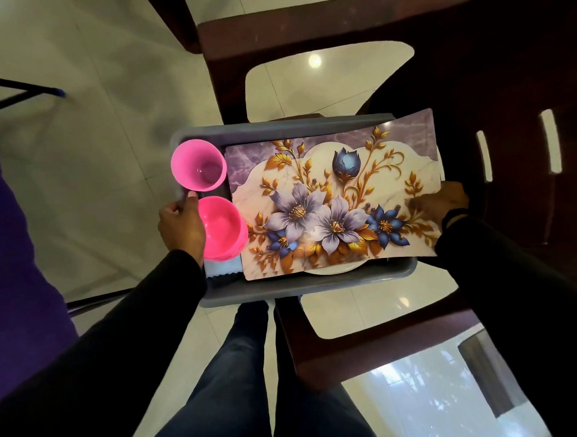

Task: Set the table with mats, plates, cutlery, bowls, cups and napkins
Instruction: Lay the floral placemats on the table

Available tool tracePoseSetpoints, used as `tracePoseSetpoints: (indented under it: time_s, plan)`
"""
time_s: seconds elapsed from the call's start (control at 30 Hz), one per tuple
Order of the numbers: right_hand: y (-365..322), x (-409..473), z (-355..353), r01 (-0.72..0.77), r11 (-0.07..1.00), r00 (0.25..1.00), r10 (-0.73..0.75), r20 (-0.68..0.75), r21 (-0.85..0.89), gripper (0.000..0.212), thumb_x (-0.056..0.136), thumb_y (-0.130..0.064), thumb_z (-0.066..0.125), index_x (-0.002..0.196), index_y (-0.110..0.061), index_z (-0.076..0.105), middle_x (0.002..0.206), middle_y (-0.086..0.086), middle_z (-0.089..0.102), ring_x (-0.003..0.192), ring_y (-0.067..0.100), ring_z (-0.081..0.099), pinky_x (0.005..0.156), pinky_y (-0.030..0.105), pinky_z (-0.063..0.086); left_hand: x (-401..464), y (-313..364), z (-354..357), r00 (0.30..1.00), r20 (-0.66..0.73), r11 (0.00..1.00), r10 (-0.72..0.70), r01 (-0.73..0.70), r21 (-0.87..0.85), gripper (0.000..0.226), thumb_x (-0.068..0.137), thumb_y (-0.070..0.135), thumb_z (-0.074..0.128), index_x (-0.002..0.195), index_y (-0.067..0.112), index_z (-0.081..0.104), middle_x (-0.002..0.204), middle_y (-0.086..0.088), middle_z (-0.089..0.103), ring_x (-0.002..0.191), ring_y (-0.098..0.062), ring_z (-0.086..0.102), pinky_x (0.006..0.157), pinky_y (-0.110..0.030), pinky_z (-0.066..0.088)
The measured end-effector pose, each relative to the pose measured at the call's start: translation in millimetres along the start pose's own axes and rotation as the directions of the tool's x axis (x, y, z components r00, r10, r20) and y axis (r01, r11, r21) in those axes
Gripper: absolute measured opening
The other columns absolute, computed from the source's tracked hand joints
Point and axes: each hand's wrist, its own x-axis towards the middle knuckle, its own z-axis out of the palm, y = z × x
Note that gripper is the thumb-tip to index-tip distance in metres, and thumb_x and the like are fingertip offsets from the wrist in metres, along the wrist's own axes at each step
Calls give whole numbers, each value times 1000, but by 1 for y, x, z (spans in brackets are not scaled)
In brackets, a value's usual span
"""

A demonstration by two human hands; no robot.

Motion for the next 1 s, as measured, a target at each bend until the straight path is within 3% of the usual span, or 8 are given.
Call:
tracePoseSetpoints:
  time_s: [0.17,0.27,0.4,0.47,0.57,0.77,0.87,1.0]
  plan:
    - [-1,-6,-6,5,1000,1000,-5,3,22,36,75,1,73,110,-5,70,113,14,70,105,32,66,94,41,54,-17,5,-2,999,-15,997,28,-27,70,78,78,65,60,128,5,56,130,-17,60,113,-35,61,93,-42,51]
    - [1,-7,-12,6,999,1000,-7,20,43,39,72,3,74,110,-8,71,111,13,71,103,30,67,94,42,54,-30,6,-4,998,-32,991,58,-54,122,68,91,48,65,142,7,45,145,-17,45,126,-36,52,104,-44,45]
    - [-2,-20,-27,39,997,998,-43,53,72,41,74,8,70,112,-7,69,101,10,68,96,26,66,89,36,54,-51,4,-9,992,-10,983,124,-122,135,71,94,42,65,149,7,37,150,-17,36,132,-36,47,109,-43,41]
    - [-4,-28,-35,70,992,995,-77,64,101,42,78,11,65,116,-5,67,102,9,67,95,26,65,86,34,52,-61,3,-12,988,17,978,150,-151,144,71,94,41,65,150,8,35,151,-15,35,134,-34,45,108,-38,38]
    - [-3,-34,-48,118,987,987,-129,95,109,39,80,9,66,117,-4,67,109,15,70,98,30,68,90,42,55,-73,3,-15,984,50,975,171,-176,136,70,95,39,65,150,9,36,151,-14,34,133,-33,46,104,-32,36]
    - [-8,-53,-77,223,969,963,-236,131,104,32,82,9,66,111,-5,68,104,16,70,97,34,68,93,51,54,-79,8,-24,986,38,981,161,-164,108,68,94,41,66,147,8,39,151,-14,35,133,-33,47,106,-34,37]
    - [-12,-67,-86,275,956,949,-287,134,103,31,86,7,63,114,-5,66,101,13,69,90,31,68,89,46,55,-79,12,-28,982,11,975,190,-190,116,67,91,44,68,142,7,44,147,-16,39,129,-34,49,105,-36,39]
    - [-19,-88,-96,329,934,928,-347,138,137,30,91,5,60,117,-9,62,100,10,68,78,13,64,74,31,54,-94,20,-27,960,11,951,281,-280,130,60,92,39,69,139,8,47,145,-15,42,129,-31,48,97,-29,35]
